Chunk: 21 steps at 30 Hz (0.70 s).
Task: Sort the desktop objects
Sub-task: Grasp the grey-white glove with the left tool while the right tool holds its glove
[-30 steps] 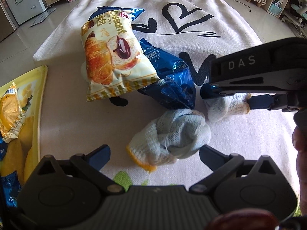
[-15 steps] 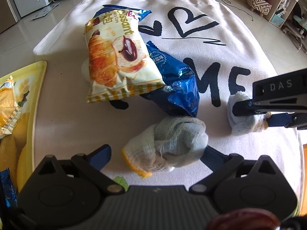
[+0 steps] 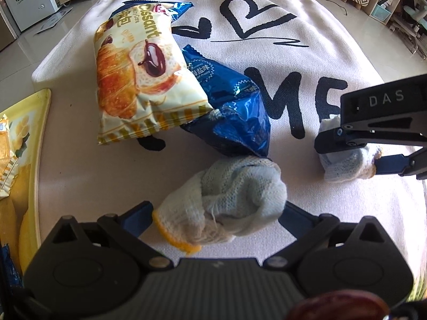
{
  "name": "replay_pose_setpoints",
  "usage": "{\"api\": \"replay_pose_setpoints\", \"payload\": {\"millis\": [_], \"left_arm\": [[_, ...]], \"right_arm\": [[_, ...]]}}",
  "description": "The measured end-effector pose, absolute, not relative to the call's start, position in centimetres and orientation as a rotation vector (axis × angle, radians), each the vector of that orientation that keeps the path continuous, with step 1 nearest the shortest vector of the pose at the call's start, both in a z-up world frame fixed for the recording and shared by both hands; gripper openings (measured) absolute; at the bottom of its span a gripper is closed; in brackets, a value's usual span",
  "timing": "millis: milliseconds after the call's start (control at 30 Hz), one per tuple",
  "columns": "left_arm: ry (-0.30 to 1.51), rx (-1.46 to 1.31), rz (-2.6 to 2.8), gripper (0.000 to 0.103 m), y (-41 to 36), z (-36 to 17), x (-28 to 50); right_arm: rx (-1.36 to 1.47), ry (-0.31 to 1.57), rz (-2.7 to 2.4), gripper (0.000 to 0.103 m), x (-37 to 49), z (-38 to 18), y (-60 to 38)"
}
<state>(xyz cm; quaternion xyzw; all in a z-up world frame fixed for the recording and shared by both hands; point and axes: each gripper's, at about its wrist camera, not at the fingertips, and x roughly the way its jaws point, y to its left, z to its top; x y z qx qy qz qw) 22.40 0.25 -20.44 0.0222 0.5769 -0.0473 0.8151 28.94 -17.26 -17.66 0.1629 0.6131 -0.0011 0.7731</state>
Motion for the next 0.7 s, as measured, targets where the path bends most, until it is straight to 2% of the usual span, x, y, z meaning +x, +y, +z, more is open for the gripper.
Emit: {"api": "replay_pose_setpoints", "payload": {"millis": [200, 700], "left_arm": [[1.236, 0.064, -0.072, 0.103, 0.1, -21.2, 22.2], [1.22, 0.051, -0.051, 0.103, -0.4, -21.2, 21.7]], "right_arm": [[0.319, 1.312, -0.001, 0.076, 28.8, -17.9, -16.8], [0.243, 1.311, 0.005, 0.081, 28.7, -17.9, -15.8]]}}
